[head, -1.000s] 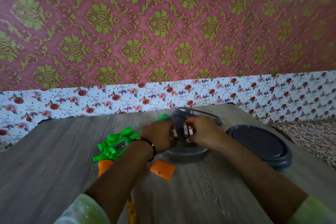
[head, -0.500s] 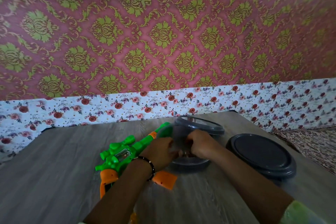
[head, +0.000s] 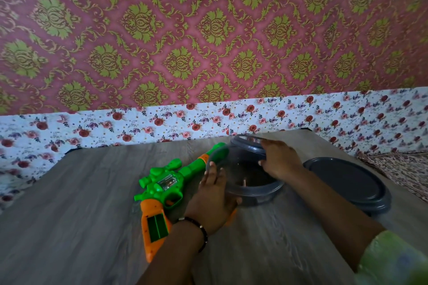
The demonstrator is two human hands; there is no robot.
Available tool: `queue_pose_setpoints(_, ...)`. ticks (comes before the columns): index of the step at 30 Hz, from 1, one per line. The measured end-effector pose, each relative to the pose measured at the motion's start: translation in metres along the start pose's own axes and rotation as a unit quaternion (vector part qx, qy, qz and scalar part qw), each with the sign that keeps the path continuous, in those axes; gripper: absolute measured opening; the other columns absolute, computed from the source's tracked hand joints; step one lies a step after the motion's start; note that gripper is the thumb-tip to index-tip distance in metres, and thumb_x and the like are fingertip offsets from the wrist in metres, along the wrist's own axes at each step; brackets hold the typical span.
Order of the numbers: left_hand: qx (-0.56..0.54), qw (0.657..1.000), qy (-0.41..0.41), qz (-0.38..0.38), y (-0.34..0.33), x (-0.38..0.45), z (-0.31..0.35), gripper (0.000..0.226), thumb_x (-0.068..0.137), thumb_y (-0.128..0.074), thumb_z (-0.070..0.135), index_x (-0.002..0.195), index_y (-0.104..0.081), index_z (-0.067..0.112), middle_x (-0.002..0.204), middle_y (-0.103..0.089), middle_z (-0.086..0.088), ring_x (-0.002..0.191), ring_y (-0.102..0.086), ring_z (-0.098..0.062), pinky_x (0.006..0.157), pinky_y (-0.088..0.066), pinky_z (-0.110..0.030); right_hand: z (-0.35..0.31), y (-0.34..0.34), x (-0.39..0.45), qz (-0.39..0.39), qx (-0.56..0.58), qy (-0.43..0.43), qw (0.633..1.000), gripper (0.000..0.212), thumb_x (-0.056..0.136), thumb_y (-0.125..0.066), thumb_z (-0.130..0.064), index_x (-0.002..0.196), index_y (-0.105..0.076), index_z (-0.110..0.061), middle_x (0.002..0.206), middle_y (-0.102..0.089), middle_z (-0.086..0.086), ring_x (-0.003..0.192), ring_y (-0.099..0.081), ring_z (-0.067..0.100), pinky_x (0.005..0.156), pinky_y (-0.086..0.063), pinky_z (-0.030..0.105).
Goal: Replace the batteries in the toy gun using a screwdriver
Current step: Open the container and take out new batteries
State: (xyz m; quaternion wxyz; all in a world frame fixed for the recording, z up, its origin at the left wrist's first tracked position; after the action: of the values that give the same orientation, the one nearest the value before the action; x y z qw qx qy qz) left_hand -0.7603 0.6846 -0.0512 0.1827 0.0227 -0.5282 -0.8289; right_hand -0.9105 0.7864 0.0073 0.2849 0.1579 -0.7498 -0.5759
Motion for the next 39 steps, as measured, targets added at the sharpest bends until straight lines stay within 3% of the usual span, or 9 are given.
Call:
queue_pose_setpoints(8,-0.001,1.0,0.022,0.013,-0.004,0.0,-0.001,0.091,0.095,-0.052,0.049,0.157,0.002,0.009,0.165,0.011,-0.011,0.153,0.001,-0.022,0.122,-0.001,-0.043,-0.037,0.008,-0.029,0.052,-0.008,0.092,0.994,0.039,0.084,-0.059,-0.031,0.122,-0.052,-0.028,0.123,-0.056,0.001,0.115,-0.05,0.026,0.097,-0.041,0.043)
queue_pose_setpoints(13,-0.144,0.986,0.05,0.074,0.009,-0.002,-0.003,0.095,0.088,-0.061,0.035,0.156,-0.002,0.006,0.147,-0.05,-0.013,0.132,-0.049,-0.033,0.109,-0.038,-0.046,-0.058,0.002,-0.042,-0.064,0.067,0.197,0.976,0.047,0.091,-0.051,-0.038,0.136,-0.042,-0.026,0.139,-0.043,0.002,0.127,-0.041,0.023,0.102,-0.038,0.045)
queue_pose_setpoints(16,-0.128,0.988,0.052,0.062,0.008,-0.003,-0.003,0.099,0.08,-0.052,0.054,0.156,-0.007,0.008,0.154,-0.04,-0.014,0.14,-0.041,-0.031,0.112,-0.036,-0.049,-0.048,0.005,-0.031,-0.034,0.051,0.162,0.985,0.051,0.095,-0.042,-0.042,0.142,-0.033,-0.024,0.151,-0.031,0.001,0.137,-0.029,0.022,0.11,-0.03,0.043)
queue_pose_setpoints(21,-0.111,0.992,0.05,0.031,0.002,-0.002,-0.003,0.09,0.094,-0.058,0.037,0.156,-0.002,0.003,0.165,-0.004,-0.013,0.153,-0.005,-0.022,0.124,-0.008,-0.039,-0.026,-0.011,-0.021,-0.076,-0.011,0.105,0.991,0.058,0.095,-0.023,-0.055,0.144,-0.027,-0.023,0.155,-0.023,0.003,0.142,-0.02,0.024,0.114,-0.015,0.048)
queue_pose_setpoints(27,-0.187,0.978,0.047,0.078,0.008,-0.002,-0.009,0.087,0.078,-0.058,0.042,0.153,-0.024,0.013,0.15,-0.046,-0.005,0.136,-0.047,-0.021,0.11,-0.039,-0.035,-0.036,-0.017,-0.034,-0.086,-0.021,0.125,0.988,0.063,0.093,-0.019,-0.059,0.146,-0.023,-0.025,0.155,-0.022,0.001,0.142,-0.021,0.021,0.113,-0.013,0.048)
queue_pose_setpoints(29,-0.195,0.975,0.045,0.099,0.009,-0.003,-0.011,0.087,0.072,-0.056,0.043,0.15,-0.029,0.017,0.146,-0.051,-0.002,0.133,-0.05,-0.019,0.108,-0.042,-0.035,-0.037,-0.011,-0.035,-0.081,0.011,0.133,0.988,0.059,0.093,-0.022,-0.059,0.135,-0.042,-0.024,0.144,-0.042,0.004,0.132,-0.038,0.023,0.109,-0.026,0.046)
queue_pose_setpoints(31,-0.194,0.975,0.039,0.106,0.01,-0.003,-0.011,0.084,0.073,-0.058,0.042,0.15,-0.031,0.02,0.146,-0.05,0.001,0.134,-0.049,-0.016,0.109,-0.04,-0.034,-0.037,0.004,-0.032,-0.055,0.096,0.135,0.985,0.049,0.093,-0.029,-0.056,0.095,-0.061,-0.018,0.097,-0.064,0.005,0.095,-0.059,0.021,0.085,-0.043,0.037)
queue_pose_setpoints(34,-0.195,0.974,0.04,0.106,0.009,-0.003,-0.013,0.084,0.073,-0.059,0.041,0.15,-0.033,0.018,0.148,-0.048,0.001,0.136,-0.046,-0.016,0.111,-0.039,-0.035,-0.028,0.02,-0.018,-0.013,0.194,0.11,0.975,0.042,0.094,-0.043,-0.043,0.072,-0.058,-0.011,0.067,-0.056,0.005,0.07,-0.058,0.021,0.066,-0.04,0.032)
queue_pose_setpoints(39,-0.167,0.98,0.053,0.093,0.006,0.0,-0.017,0.083,0.073,-0.055,0.042,0.149,-0.036,0.013,0.152,-0.043,-0.003,0.142,-0.039,-0.018,0.115,-0.034,-0.036,-0.01,-0.001,0.011,-0.037,0.117,0.046,0.991,0.046,0.088,-0.046,-0.055,0.119,-0.058,-0.024,0.122,-0.06,0.004,0.108,-0.056,0.025,0.091,-0.046,0.038)
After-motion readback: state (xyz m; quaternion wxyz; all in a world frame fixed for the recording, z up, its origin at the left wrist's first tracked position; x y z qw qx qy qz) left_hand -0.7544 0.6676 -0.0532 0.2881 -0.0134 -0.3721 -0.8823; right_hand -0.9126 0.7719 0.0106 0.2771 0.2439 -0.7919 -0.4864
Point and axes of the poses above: each hand's wrist, its own x-axis towards the middle knuckle, its own y-axis out of the back of the hand, z = x × y, the point moved 6 cm from there along x, towards the middle knuckle
